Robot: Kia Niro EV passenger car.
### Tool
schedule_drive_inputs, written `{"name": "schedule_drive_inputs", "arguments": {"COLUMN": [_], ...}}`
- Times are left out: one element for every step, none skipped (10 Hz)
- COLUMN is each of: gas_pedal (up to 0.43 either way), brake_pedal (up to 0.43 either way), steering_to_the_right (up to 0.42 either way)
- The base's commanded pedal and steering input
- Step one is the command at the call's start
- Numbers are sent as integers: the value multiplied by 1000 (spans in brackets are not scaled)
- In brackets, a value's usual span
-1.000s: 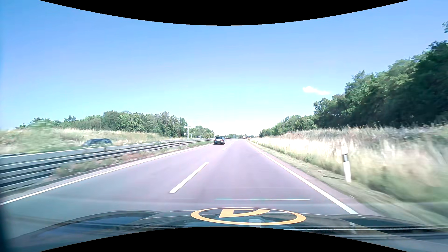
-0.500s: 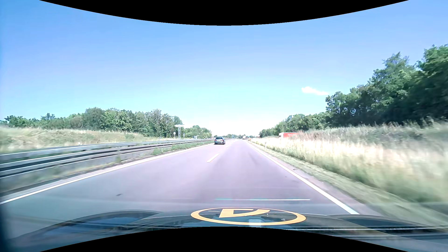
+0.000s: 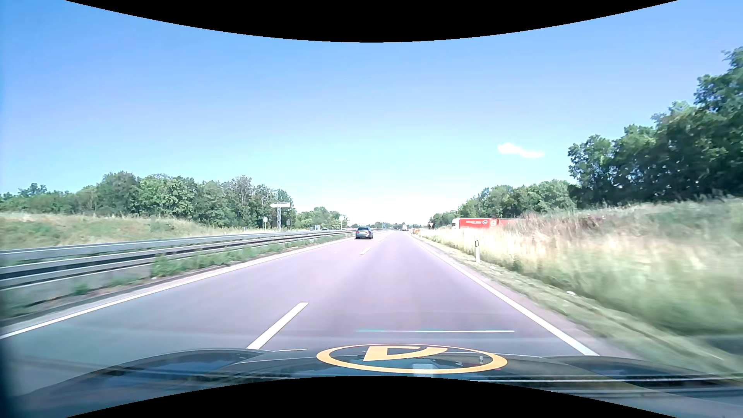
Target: Follow the waypoints while adhering to traffic rules and regulations
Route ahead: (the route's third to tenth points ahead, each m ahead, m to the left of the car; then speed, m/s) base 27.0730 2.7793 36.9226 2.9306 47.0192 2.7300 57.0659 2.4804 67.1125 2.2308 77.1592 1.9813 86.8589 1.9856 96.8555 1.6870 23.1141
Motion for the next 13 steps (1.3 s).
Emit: {"name": "schedule_drive_inputs", "arguments": {"gas_pedal": [268, 268, 268, 268, 268, 268, 268, 268, 268, 268, 268, 268, 268], "brake_pedal": [0, 0, 0, 0, 0, 0, 0, 0, 0, 0, 0, 0, 0], "steering_to_the_right": [1, 1, 1, 1, 1, 1, 1, 1, 1, 1, 1, 1, 1]}}
